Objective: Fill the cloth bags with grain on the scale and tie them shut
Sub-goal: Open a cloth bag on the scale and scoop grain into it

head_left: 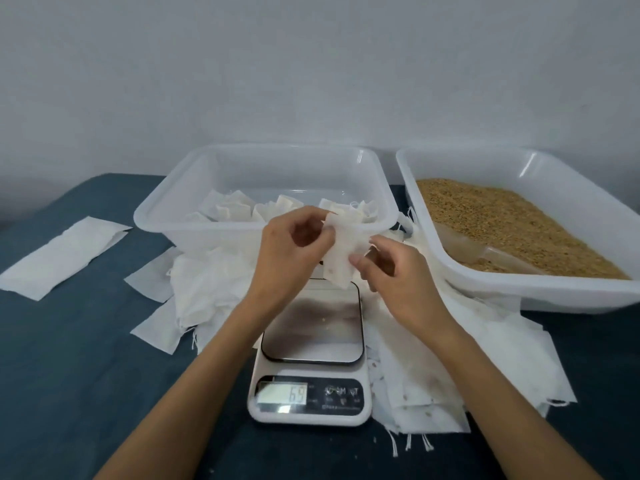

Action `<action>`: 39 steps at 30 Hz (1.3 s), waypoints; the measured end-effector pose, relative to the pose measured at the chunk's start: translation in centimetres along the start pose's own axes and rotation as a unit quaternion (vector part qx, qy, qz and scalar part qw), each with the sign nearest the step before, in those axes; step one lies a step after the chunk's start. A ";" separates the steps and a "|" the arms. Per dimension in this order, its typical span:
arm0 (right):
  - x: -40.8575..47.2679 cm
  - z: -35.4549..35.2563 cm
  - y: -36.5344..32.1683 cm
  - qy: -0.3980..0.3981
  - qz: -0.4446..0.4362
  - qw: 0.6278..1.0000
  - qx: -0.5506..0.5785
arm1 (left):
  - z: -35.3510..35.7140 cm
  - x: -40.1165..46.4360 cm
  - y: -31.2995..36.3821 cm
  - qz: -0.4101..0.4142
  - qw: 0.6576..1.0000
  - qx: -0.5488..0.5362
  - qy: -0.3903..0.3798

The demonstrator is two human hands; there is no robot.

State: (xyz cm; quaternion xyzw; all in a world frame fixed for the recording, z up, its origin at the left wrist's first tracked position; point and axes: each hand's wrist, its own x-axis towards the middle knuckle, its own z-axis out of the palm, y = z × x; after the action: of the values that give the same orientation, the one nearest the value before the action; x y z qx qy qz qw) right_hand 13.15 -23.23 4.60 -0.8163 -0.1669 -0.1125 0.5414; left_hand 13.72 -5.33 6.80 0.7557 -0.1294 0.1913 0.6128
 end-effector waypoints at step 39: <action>0.3 -1.1 -1.3 0.039 0.008 0.969 0.243 | 0.9 -0.9 0.2 -0.043 0.994 -0.071 -0.077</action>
State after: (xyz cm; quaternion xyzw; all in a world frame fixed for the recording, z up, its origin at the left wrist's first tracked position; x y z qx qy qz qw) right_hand 12.95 -23.77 6.27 -0.6570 -0.1616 -0.0957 0.7301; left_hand 12.96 -6.24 6.48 0.7277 -0.1564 0.0962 0.6609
